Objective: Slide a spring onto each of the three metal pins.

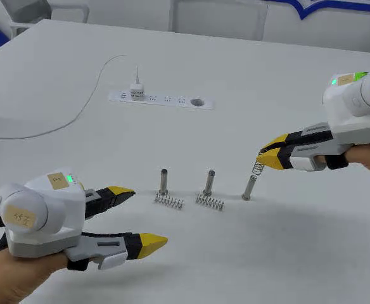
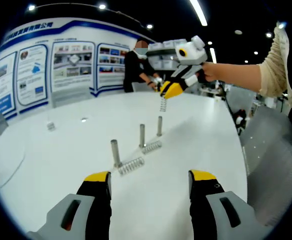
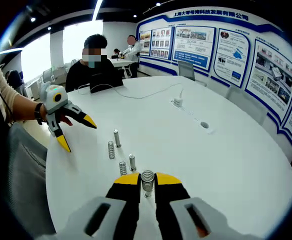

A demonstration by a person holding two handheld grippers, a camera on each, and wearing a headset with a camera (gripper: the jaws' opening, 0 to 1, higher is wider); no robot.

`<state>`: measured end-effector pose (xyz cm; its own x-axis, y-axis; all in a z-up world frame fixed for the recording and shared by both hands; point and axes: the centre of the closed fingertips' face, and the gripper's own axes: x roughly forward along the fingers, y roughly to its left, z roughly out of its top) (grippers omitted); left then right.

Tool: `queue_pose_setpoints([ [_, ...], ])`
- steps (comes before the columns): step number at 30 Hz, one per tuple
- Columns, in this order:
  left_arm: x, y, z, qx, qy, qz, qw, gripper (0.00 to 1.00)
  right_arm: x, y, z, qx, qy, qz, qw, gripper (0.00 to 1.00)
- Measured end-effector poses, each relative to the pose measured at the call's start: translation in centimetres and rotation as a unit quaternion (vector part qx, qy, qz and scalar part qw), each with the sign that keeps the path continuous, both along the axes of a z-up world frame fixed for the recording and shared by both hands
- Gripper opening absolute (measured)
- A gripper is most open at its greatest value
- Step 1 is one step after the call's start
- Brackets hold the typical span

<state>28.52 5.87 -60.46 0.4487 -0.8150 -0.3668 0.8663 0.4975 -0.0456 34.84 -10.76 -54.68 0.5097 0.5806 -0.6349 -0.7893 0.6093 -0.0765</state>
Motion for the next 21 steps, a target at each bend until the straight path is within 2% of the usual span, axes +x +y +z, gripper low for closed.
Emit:
queue_pose_setpoints([
  [5, 0.0, 0.1, -0.1, 0.002, 0.001, 0.001, 1.0000, 0.63, 0.2, -0.2, -0.8, 0.002, 0.008, -0.005, 0.9999, 0.12],
  [21, 0.1, 0.4, -0.4, 0.005, 0.005, 0.004, 1.0000, 0.61, 0.5, -0.1, -2.0, 0.010, 0.017, -0.011, 0.9997, 0.12],
])
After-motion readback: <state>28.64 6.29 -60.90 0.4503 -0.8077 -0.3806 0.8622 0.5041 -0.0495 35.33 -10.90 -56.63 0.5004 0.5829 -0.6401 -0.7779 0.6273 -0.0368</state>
